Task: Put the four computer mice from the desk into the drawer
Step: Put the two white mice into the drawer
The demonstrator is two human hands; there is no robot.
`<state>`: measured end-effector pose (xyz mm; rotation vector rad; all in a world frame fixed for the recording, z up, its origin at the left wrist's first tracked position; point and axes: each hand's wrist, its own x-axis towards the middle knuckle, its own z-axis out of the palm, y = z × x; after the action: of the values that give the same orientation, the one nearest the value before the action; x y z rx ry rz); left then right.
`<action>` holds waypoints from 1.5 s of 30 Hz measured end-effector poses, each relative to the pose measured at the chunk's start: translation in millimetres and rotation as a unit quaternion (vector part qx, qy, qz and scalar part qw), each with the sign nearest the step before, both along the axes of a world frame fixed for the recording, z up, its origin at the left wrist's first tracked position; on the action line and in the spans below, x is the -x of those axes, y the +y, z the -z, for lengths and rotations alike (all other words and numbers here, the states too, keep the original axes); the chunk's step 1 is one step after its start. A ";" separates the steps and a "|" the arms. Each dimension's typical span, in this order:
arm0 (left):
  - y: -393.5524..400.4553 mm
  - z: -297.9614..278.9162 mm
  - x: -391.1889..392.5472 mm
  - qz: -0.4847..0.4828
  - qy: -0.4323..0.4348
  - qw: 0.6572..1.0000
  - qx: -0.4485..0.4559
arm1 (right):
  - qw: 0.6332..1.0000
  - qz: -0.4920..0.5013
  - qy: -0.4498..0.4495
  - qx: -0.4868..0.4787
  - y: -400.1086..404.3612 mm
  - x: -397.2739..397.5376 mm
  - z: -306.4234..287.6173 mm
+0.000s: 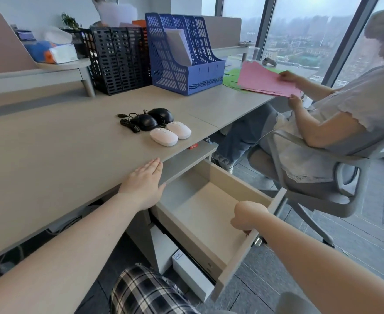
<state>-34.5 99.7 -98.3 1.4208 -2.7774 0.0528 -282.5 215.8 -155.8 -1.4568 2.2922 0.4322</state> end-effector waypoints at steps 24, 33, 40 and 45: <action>-60.8 -9.3 31.1 -0.110 0.222 0.969 -0.011 | 0.905 0.021 -0.084 0.417 -132.6 -39.3 -65.0; -109.0 -6.5 58.2 -0.140 0.339 0.924 -0.106 | 0.889 -0.004 -0.158 0.430 -195.9 -44.0 -76.5; -127.7 -10.2 65.6 -0.150 0.347 0.916 -0.130 | 0.927 0.017 -0.194 0.319 -235.3 -42.2 -93.2; -120.5 -12.4 66.1 -0.168 0.352 0.913 -0.117 | 0.938 0.012 -0.180 0.297 -230.2 -38.1 -102.4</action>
<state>-100.7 -20.8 -85.9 1.5458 -1.9824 -0.6672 -244.4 -14.4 -53.3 -1.5923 2.2182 -0.5484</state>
